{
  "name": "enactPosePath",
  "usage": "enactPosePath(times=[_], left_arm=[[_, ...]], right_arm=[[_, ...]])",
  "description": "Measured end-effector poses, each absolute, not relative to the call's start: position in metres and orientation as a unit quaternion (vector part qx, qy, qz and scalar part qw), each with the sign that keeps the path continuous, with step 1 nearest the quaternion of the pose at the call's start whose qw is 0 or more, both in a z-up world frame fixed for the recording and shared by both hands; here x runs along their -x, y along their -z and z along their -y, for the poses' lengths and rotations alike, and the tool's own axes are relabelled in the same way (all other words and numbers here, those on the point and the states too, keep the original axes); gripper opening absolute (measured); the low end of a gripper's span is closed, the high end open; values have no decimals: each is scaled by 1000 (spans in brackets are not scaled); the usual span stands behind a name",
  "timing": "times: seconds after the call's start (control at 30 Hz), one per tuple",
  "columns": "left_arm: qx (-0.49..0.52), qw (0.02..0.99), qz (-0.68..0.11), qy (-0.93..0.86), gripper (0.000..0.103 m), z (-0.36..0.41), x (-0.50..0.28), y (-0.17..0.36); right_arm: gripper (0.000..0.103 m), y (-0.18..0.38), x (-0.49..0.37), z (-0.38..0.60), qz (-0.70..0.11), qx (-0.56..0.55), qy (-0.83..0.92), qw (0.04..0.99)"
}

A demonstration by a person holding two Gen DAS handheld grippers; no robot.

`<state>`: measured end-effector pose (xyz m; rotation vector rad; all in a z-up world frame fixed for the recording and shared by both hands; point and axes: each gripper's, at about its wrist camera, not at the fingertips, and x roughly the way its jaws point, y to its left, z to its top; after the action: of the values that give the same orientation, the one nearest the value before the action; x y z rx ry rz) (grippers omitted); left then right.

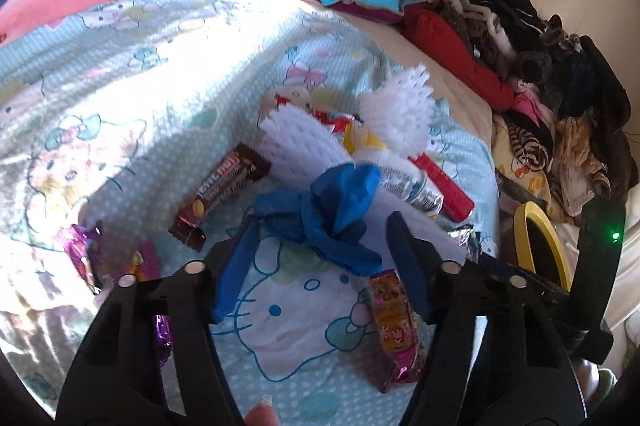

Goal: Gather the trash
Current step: 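Grasp the blue glove with the left tool while the right tool grasps the dark snack packet, then lift the blue glove with the left tool while the right tool carries the snack packet toward the bin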

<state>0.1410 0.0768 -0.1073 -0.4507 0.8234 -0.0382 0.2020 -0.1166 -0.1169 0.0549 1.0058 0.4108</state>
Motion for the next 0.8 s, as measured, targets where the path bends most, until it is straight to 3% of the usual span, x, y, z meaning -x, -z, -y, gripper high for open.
enactPosePath(times=[0.1,0.27,0.43,0.8], left_arm=[[218,887,-407,17,38,-77,-142,115],[222,884,-410,20,23,-77,-140,118],[221,887,-405,23,8,-78,-137,112],[203,906,-371,32,6,-72,-128,79]], right_arm=[[29,115,-198,122,-471,-43,-207,856],[10,109,-188,131,-453,-63,-210,864],[9,101,-175,137,-435,-74,-215,871],[9,75,-142,138,-370,-39,-209,904]])
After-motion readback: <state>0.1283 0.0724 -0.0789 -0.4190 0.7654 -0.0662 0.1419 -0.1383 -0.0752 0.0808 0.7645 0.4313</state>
